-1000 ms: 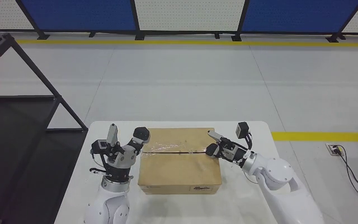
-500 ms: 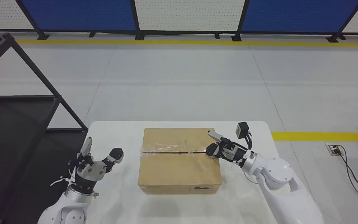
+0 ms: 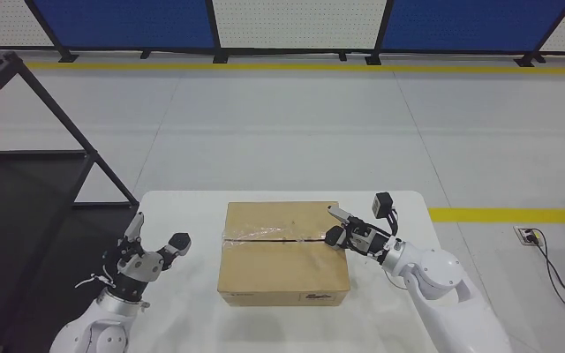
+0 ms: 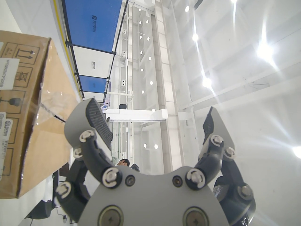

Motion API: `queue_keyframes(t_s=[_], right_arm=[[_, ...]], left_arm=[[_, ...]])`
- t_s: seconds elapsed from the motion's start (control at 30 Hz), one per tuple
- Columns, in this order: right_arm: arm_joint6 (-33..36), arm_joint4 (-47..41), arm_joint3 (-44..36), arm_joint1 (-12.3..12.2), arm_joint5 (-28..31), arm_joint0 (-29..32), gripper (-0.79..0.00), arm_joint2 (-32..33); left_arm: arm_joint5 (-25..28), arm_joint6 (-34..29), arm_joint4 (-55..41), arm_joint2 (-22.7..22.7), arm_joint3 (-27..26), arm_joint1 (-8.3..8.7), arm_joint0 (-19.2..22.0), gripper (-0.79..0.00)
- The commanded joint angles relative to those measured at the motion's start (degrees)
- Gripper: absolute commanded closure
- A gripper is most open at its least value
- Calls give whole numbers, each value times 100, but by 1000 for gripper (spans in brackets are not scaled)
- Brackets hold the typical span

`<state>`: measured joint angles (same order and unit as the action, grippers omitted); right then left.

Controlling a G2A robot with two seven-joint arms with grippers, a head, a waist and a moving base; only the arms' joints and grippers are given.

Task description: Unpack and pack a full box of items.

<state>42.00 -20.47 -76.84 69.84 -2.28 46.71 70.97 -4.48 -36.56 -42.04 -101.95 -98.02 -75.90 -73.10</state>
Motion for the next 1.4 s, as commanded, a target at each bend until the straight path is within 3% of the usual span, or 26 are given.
queue_keyframes(t_s=[0.0,0.53,1.37], right_arm=[[0,0,0,0,0,0,-785,0],[0,0,0,0,0,0,-785,0],[-80,89,-183,-13,-12,143,-785,2]], left_arm=[[-151,85,117,53,19,16,41,-785],[-271,69,819,588,408,108,173,-785],[-77,470,571,994,756,147,525,-785]])
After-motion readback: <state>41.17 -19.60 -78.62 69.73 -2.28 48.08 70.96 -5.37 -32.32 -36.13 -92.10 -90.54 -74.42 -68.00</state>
